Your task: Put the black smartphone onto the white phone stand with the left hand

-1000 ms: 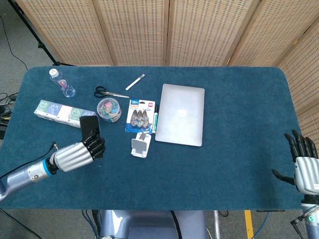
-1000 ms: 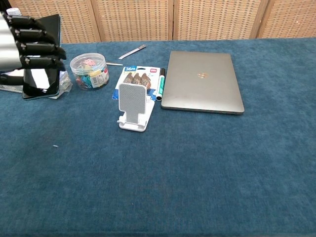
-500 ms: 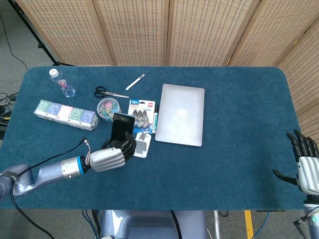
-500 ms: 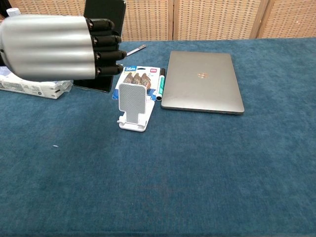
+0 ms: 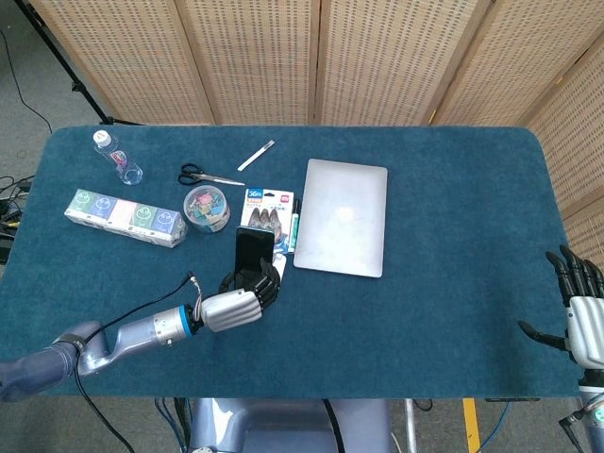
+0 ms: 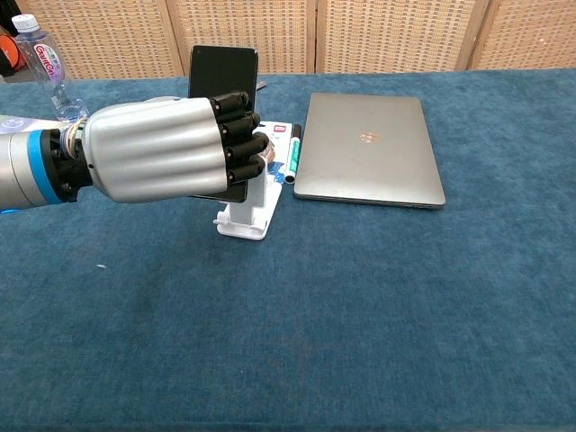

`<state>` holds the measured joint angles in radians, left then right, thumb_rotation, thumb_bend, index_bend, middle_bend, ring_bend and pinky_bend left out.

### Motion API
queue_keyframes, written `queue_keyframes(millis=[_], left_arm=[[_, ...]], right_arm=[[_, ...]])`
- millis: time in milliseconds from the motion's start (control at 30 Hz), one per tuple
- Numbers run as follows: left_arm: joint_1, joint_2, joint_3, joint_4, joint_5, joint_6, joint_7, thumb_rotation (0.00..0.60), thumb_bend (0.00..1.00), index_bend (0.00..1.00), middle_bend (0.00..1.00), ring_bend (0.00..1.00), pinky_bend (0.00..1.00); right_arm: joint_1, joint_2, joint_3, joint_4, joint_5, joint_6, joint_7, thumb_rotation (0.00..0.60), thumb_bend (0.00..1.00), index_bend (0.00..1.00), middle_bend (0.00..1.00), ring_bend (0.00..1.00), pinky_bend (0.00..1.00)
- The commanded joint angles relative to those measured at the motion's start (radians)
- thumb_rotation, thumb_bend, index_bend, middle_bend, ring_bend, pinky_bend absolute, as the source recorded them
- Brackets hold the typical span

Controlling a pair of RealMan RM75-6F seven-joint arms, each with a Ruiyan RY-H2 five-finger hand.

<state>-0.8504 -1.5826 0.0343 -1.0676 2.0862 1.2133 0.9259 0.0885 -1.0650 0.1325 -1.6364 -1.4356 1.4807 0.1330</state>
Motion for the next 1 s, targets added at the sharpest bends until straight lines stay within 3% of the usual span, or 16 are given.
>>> queue_keyframes(millis=[33, 567, 1000], left_arm=[[0.002, -0.014, 0.003, 0.024, -0.002, 0.001, -0.005, 0.6, 0.2, 0.58, 0.38, 0.32, 0.36], [-0.017, -0.106, -0.014, 0.156, 0.008, 0.038, 0.036, 0.6, 0.2, 0.58, 0.38, 0.32, 0.36], [-0.019, -0.196, 0.005, 0.28, -0.004, 0.059, 0.013, 0.6, 0.2, 0.58, 0.38, 0.32, 0.36]], right_arm=[[0.001, 0.0, 0.001, -0.002, 0.002, -0.002, 0.0, 0.6, 0.0, 0.0, 0.0, 0.0, 0.0], [0.001, 0.01, 0.006, -0.01, 0.009, -0.006, 0.021, 0.6, 0.0, 0.0, 0.0, 0.0, 0.0], [0.003, 0.015, 0.009, -0.011, 0.017, -0.013, 0.035, 0.6, 0.0, 0.0, 0.0, 0.0, 0.0]])
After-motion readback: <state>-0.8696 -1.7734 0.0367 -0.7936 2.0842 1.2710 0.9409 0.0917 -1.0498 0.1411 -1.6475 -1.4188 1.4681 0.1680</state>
